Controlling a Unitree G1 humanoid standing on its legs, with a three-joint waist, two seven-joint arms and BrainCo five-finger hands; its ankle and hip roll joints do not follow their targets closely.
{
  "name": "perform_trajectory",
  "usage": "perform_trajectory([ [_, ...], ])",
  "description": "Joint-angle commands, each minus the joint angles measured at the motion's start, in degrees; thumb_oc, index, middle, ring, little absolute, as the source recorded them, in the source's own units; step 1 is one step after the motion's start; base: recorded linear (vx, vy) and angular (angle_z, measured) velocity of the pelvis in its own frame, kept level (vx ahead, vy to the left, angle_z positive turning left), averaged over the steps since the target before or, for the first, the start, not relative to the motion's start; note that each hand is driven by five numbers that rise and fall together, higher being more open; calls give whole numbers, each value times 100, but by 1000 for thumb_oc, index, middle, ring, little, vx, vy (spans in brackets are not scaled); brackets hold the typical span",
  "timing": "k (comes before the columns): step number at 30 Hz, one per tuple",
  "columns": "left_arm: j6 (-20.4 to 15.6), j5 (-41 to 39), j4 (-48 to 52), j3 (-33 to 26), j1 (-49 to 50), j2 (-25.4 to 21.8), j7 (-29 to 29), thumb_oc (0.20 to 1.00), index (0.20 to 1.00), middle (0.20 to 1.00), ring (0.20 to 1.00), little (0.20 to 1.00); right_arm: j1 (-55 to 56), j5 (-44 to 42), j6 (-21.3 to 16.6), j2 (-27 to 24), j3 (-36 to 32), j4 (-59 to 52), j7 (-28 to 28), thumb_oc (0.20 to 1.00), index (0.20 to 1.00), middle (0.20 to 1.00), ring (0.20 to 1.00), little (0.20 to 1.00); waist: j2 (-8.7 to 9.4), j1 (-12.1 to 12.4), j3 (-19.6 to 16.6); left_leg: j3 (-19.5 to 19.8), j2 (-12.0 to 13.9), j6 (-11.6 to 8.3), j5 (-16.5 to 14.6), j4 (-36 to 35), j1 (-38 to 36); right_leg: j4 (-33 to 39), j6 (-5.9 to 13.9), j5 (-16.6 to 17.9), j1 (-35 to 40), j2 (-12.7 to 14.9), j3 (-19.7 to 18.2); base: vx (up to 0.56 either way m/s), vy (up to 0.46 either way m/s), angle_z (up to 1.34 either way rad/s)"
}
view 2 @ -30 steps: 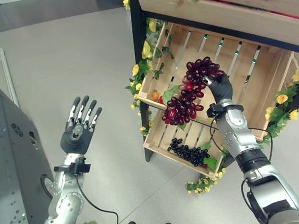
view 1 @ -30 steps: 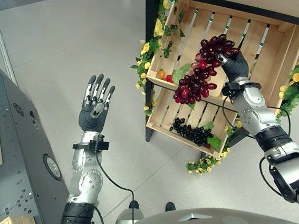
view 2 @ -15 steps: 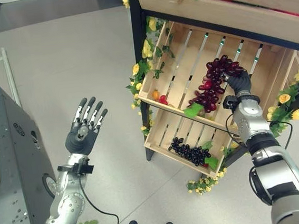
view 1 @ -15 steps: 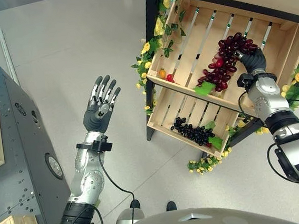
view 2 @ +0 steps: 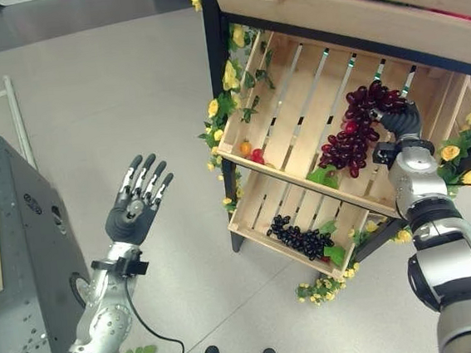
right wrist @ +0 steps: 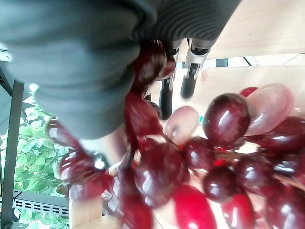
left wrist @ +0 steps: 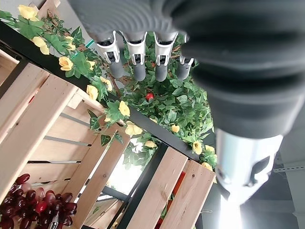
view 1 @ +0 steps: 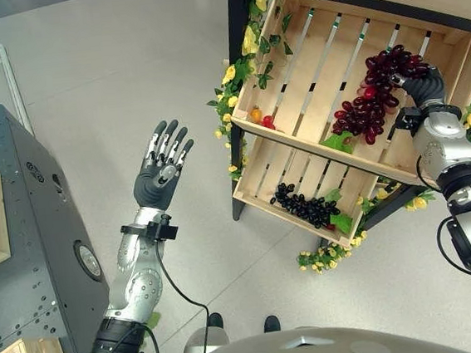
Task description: Pick up the fruits from the basket on one side to the basket on the other side
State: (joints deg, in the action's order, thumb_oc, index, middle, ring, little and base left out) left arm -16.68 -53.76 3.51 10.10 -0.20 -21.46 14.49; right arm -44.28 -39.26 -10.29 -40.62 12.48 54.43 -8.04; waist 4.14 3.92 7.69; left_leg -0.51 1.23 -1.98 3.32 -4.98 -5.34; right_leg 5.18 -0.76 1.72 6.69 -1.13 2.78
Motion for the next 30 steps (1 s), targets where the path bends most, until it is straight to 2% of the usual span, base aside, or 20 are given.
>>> perform_trajectory([
  [1,-171,-49,447,154,-169,-171,-13,1000,1000,1000,1000,1000,-882,75,-328,-282,239,134,-72,1000,1000,1000,1000,1000,216,92,-374,-117,14,-36,-280,15,-92,-168,722,-33,7,373,-17,0,0,0],
  [17,-224,-16,445,83,-191,-125,-136,1000,1000,1000,1000,1000,-610,-131,-422,-106,126,-580,-42,1000,1000,1000,1000,1000,184,37,-360,-176,17,-31,-307,15,-141,-159,724,-24,33,383,-42,0,0,0],
  [21,-266,25,437,6,-228,-89,-172,1000,1000,1000,1000,1000,-311,-219,-430,7,196,-1350,170,1000,1000,1000,1000,1000,178,2,-345,-180,22,-29,-303,19,-139,-180,714,-37,19,386,-75,0,0,0],
  [28,-310,179,452,-248,-113,13,-190,1000,1000,1000,1000,1000,1266,-458,-468,425,-31,-3409,812,1000,1000,1000,1000,1000,151,-81,-311,-209,23,-18,-322,22,-164,-219,697,-68,8,383,-79,0,0,0],
  [30,-305,186,470,-290,-88,21,-184,1000,1000,1000,1000,1000,1470,-456,-460,456,-102,-3634,837,1000,1000,1000,1000,1000,144,-91,-308,-206,22,-15,-325,23,-163,-222,696,-73,7,385,-74,0,0,0],
])
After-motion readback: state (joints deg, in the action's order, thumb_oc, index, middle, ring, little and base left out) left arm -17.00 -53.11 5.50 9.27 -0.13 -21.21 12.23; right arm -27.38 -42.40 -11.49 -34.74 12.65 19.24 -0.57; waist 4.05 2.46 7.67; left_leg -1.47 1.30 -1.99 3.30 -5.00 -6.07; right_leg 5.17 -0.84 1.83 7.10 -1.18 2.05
